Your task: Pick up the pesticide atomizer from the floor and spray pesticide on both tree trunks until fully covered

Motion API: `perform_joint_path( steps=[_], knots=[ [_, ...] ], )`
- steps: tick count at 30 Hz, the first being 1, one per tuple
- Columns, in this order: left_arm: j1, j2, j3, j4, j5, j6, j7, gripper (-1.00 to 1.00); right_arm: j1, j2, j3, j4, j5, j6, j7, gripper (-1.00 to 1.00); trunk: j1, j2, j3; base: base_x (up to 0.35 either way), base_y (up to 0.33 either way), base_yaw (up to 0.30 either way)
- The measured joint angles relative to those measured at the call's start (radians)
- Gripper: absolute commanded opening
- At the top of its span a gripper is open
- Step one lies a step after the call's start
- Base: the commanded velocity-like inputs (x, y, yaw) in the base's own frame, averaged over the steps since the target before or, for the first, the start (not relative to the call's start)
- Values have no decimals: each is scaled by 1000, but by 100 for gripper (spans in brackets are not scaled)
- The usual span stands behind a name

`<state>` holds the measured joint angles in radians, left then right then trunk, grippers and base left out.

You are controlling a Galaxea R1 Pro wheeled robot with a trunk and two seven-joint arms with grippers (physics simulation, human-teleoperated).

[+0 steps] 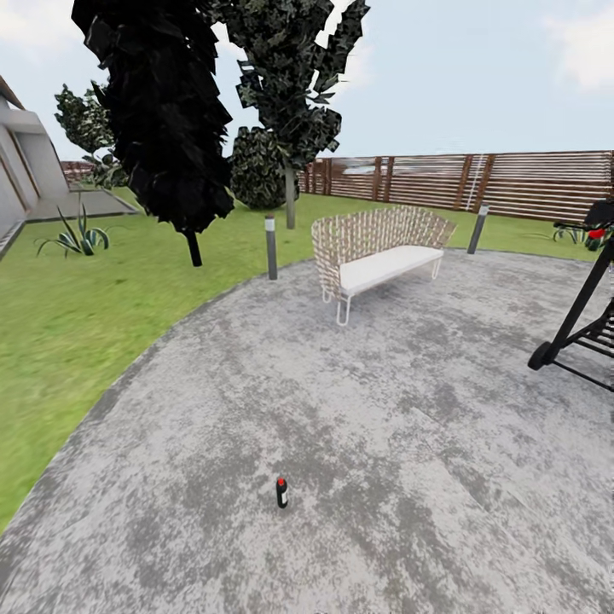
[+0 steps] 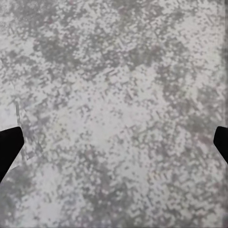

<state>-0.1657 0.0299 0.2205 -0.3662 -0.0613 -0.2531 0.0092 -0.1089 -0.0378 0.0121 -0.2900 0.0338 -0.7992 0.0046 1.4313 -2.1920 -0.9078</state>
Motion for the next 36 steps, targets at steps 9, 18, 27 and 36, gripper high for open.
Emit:
perform_joint_path(
  steps=[9, 18, 27, 36],
  knots=[
    [0, 0, 0, 0, 0, 0, 0, 100, 0, 1, -1, -1, -1, -1, -3, 100, 0, 0, -2, 0, 0, -10],
    [0, 0, 0, 0, -1, 0, 0, 100, 0, -2, -8, -2, -3, -3, -6, 100, 0, 0, -2, 0, 0, -29],
    [0, 0, 0, 0, 0, 0, 0, 100, 0, -2, -8, -1, -2, -2, -6, 100, 0, 0, -2, 0, 0, -247],
    [0, 1, 0, 0, 0, 0, 0, 100, 0, -2, -7, -1, -2, -2, -6, 100, 0, 0, -2, 0, 9, -293]
  ],
)
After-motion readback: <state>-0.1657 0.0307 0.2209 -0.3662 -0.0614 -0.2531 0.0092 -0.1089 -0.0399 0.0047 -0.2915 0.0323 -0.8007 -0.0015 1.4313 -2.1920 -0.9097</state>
